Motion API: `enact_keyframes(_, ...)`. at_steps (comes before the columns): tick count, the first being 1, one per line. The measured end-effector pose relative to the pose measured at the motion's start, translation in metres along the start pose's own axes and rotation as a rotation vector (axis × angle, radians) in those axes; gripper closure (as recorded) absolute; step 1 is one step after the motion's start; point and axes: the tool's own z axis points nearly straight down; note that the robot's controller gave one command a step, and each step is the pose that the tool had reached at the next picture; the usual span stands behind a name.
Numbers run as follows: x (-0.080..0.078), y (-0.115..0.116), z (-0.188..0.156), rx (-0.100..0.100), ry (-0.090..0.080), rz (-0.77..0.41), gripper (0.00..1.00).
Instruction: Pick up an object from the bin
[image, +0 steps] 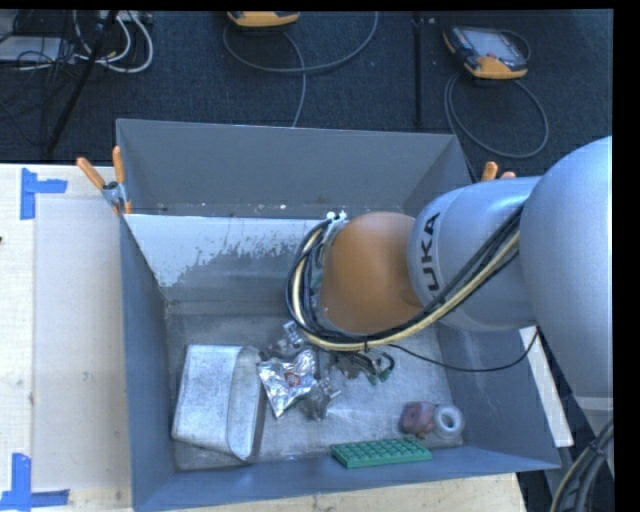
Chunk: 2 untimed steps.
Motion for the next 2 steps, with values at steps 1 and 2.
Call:
enact_keyframes(1, -0.001, -0.001, -0.002, 0.001, -0.004, 0.004, 1.00)
enact_keyframes(2, -0.041, -0.033, -0.160, 0.003, -0.004, -0.158, 1.00)
